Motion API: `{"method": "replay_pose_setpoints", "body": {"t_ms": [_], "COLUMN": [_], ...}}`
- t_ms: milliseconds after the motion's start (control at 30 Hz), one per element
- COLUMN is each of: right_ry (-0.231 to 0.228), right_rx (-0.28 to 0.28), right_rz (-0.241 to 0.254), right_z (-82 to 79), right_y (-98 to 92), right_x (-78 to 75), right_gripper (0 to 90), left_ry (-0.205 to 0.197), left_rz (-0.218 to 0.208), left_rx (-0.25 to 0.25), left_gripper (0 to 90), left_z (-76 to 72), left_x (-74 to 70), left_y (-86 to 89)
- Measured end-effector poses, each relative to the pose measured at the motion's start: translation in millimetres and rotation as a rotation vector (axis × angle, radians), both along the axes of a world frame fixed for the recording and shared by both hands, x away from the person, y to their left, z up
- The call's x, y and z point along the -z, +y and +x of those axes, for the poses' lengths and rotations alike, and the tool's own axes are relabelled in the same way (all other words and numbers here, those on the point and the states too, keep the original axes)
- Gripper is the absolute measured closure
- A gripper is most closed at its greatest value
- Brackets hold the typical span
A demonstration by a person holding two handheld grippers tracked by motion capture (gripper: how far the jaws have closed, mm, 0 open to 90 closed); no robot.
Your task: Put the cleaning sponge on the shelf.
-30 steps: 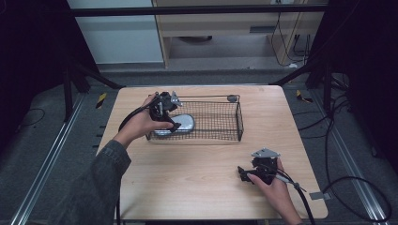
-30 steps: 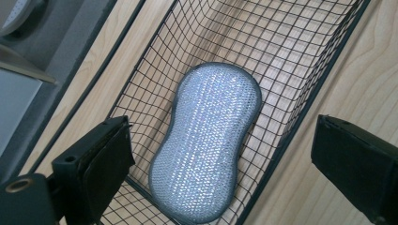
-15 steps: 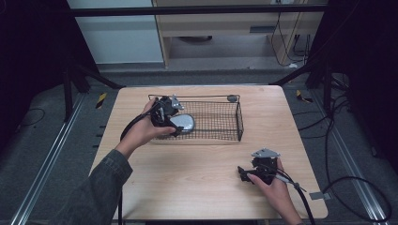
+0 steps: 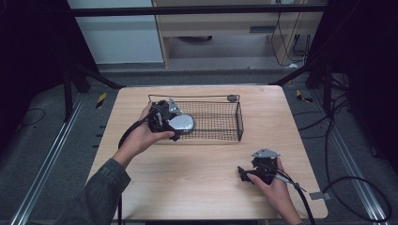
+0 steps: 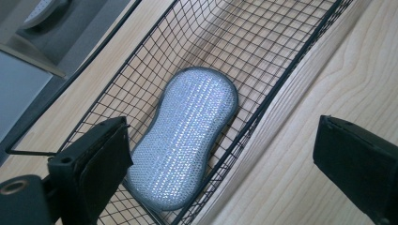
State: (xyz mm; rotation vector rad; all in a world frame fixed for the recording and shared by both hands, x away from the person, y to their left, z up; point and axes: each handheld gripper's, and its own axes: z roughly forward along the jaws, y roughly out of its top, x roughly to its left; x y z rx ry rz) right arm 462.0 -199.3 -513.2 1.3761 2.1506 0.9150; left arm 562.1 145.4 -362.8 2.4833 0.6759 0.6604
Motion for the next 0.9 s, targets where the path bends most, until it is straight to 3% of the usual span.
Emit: {"method": "replay_pose_setpoints", "body": {"t_ms": [767, 900], "right_ry": [0.000, 0.000], "right_rx": [0.002, 0.002], "right_rz": [0.000, 0.000], "right_z": [0.1, 0.0], "right_y": [0.2, 0.2], "right_x": [-0.1, 0.0], "right_gripper": [0.4, 0.5], "left_ry": [-0.045, -0.080], "left_rz": [-0.095, -0.123], "left_rx": [-0.043, -0.059], "left_gripper": [3.5, 3.6], "left_z": [-32.4, -40.7], "left_x": [2.4, 4.4], "left_y": [19.5, 26.9]}}
